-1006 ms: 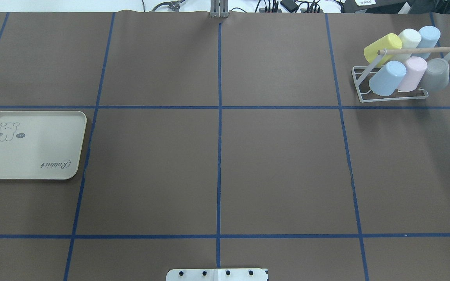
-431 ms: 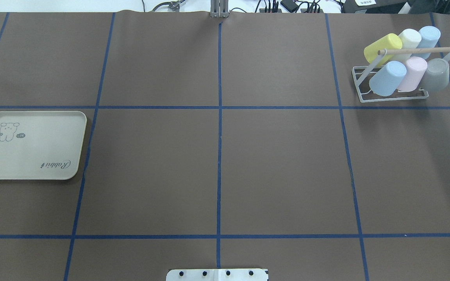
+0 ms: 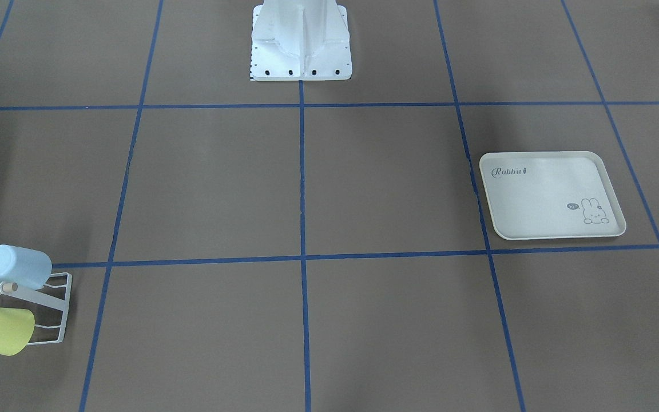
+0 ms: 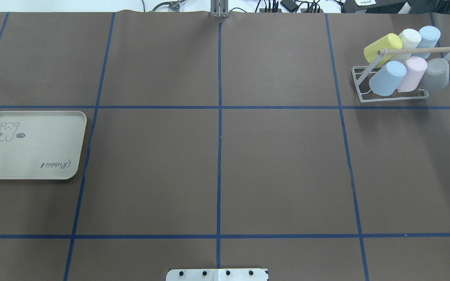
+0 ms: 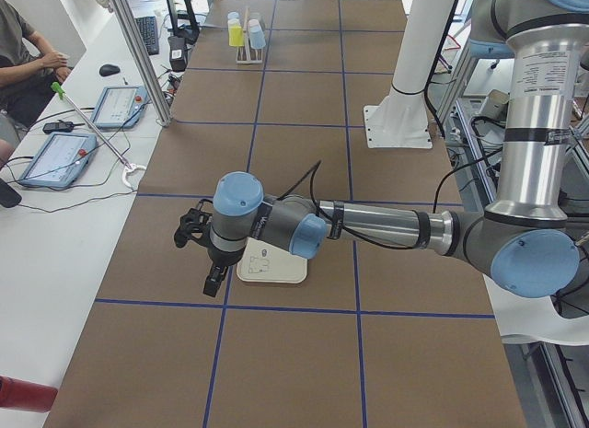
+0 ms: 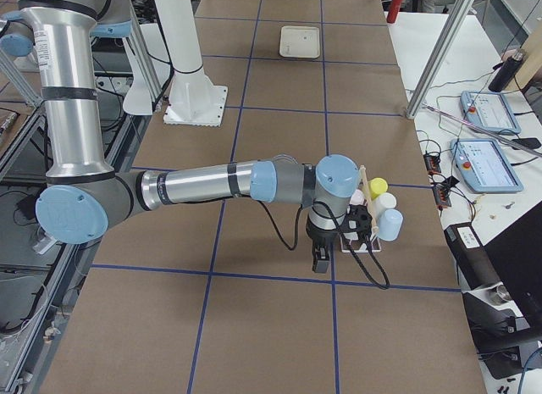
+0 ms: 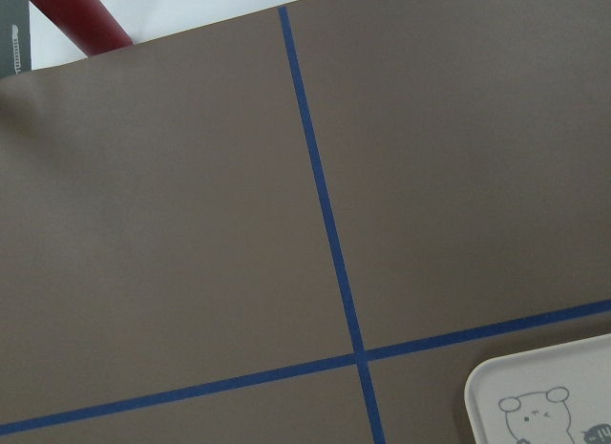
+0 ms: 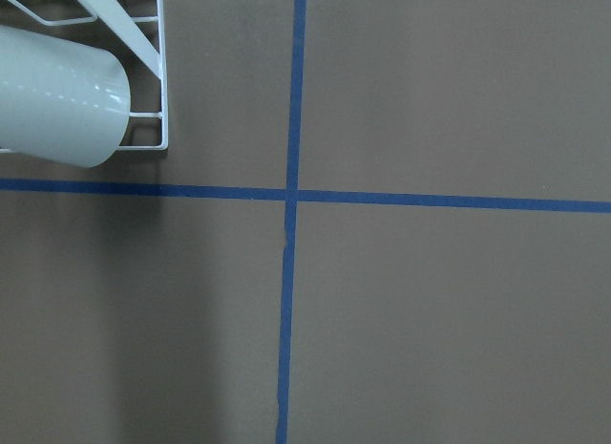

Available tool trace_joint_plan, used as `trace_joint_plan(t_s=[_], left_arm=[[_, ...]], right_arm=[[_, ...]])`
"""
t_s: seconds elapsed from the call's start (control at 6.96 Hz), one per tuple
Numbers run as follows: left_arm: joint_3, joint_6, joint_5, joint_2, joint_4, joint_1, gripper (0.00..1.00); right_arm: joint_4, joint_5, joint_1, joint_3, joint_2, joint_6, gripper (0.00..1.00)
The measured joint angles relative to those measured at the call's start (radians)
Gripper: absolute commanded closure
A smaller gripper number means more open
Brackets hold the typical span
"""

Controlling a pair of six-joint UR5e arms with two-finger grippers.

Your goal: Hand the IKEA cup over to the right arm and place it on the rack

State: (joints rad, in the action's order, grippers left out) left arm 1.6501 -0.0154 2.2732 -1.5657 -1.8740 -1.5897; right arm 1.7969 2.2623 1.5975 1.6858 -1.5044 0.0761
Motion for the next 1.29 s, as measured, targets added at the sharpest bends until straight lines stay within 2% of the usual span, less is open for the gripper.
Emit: trace_joint_plan(t_s=[0.29,1.29], left_arm=[[0.006,-0.002,0.015,0.031,-0.029,0.006,0.00],[0.006,-0.003,0.026,0.033,-0.024,0.049,0.00]], right_arm=[[0.019,0.002,-0.007,0.002,0.002,-0.002,0.01],[0.013,0.021,-0.010,0.050,-0.021,-0.017,0.01]])
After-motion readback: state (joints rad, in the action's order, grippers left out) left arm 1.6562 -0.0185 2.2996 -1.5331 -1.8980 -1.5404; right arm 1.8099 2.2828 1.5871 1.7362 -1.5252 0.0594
